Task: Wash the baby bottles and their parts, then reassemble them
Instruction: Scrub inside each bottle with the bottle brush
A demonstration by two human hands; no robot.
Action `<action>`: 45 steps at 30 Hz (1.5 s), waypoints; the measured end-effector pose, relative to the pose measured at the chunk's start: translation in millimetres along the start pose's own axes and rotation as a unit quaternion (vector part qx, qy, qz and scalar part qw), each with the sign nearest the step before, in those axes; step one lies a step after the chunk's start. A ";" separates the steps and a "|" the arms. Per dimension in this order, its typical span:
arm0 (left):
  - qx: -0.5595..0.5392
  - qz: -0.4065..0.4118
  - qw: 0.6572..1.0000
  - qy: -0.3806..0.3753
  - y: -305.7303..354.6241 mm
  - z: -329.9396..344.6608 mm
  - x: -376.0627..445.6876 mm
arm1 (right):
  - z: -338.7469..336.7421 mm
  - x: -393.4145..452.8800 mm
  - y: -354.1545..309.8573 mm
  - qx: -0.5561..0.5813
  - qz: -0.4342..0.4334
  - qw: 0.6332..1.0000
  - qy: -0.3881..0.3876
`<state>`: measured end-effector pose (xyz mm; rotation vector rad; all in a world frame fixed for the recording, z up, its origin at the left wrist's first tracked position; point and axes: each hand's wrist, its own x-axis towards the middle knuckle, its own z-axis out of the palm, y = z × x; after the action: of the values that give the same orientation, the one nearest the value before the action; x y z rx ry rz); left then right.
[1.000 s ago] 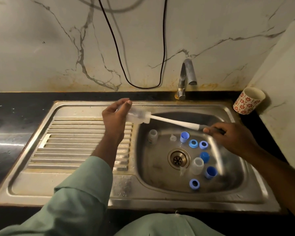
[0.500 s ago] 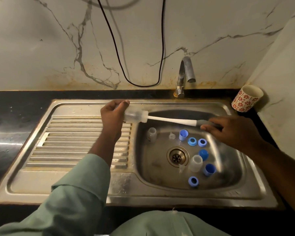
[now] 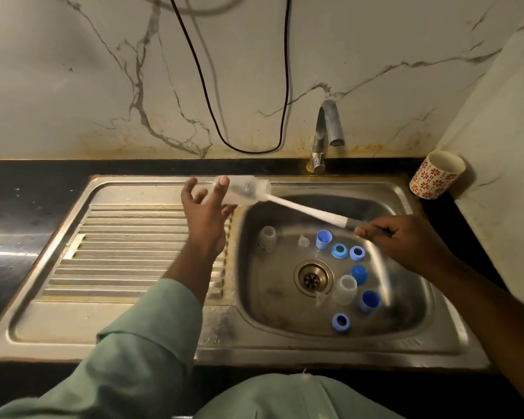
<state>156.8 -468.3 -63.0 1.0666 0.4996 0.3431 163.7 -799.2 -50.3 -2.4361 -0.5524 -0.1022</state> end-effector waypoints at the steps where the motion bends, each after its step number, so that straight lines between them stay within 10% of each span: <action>1: -0.042 -0.027 0.999 0.018 -3.6 3.2 -3.7 | 3.7 -1.3 -2.9 -0.008 -0.006 1.000 -0.010; 25: -0.147 -0.026 0.986 0.076 6.6 10.1 5.0 | 13.7 -33.6 -28.2 0.231 0.210 0.943 -0.113; 36: -0.094 -0.031 0.985 0.139 9.5 8.5 10.9 | -14.5 -24.1 -4.7 -0.072 -0.018 0.997 0.031; 45: -0.085 -0.011 0.984 0.158 10.0 8.8 9.1 | -10.6 -23.9 -6.1 0.074 0.024 0.994 -0.071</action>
<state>168.9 -465.8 -52.7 0.8428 0.7498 0.5311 140.1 -809.9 -43.2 -2.3219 -0.5428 0.1283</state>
